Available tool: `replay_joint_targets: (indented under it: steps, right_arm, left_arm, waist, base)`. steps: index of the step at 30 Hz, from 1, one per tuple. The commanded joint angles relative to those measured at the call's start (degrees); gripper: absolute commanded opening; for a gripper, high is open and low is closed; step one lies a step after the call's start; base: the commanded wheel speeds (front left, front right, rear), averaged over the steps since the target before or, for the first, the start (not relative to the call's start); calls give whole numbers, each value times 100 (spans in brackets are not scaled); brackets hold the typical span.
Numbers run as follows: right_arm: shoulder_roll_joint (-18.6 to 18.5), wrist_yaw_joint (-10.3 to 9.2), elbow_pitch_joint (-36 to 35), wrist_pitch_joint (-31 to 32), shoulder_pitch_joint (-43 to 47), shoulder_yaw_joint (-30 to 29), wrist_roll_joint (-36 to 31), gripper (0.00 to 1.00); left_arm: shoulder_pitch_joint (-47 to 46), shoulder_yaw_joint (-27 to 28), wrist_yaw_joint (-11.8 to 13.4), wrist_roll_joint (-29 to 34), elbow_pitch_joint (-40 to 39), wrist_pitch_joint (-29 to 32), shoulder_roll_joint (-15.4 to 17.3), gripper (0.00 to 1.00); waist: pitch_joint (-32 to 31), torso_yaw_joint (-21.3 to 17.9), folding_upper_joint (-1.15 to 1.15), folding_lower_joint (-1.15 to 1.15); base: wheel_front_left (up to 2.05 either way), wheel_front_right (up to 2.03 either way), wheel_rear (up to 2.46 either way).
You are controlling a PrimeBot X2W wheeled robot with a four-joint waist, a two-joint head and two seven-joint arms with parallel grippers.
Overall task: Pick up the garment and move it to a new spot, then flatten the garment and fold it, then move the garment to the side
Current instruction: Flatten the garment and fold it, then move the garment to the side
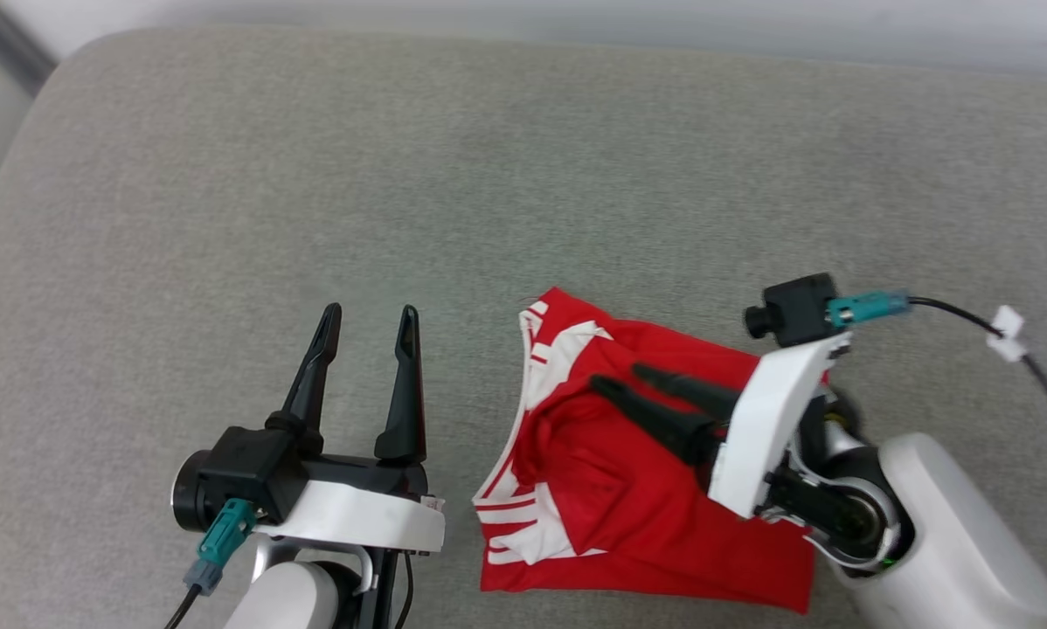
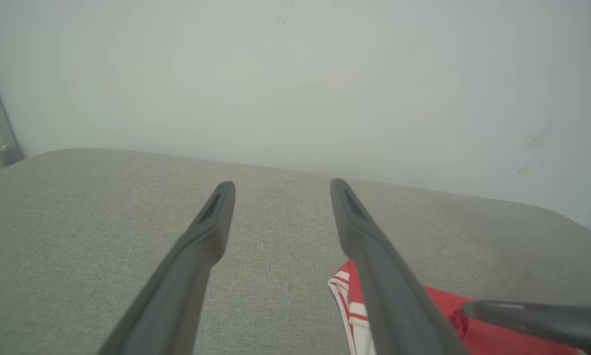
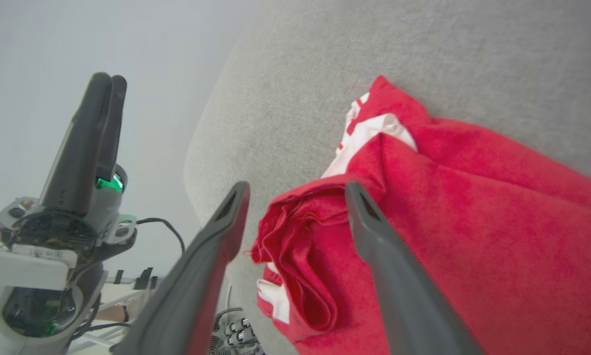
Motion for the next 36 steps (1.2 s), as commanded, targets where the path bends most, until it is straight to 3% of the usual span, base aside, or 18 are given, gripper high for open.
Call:
replay_joint_targets:
  steps: [1, 6, 14, 20, 36]
  right_arm:
    - [-239, -2, -137, -307, -24, 97, -439, 100]
    - [-715, -2, -316, -1251, 249, -51, -1982, 100]
    - [-493, -2, -725, -2404, 1061, -1420, -3358, 100]
    - [-118, -2, -1218, -2961, 1672, -2118, -3789, 100]
    - [372, -2, -2340, -3009, 2777, -2334, -4411, 100]
  left_arm:
    - [57, 26, -10, 32, 10, -11, 27, 100]
    - [109, 102, 3, 43, 64, -11, 95, 100]
    - [279, 231, 61, -27, 173, 0, 228, 100]
    - [493, 349, 73, -126, 256, 10, 356, 100]
    - [1040, 507, 117, -269, 438, -7, 422, 100]
  waist:
    - [-72, -160, 0, 0]
    - [-187, -468, 0, 0]
    - [-433, -817, 0, 0]
    - [-696, -938, 0, 0]
    - [-1105, -924, 0, 0]
  base:
    - [0, 0, 0]
    - [0, 0, 0]
    - [0, 0, 0]
    - [0, 0, 0]
    - [0, 0, 0]
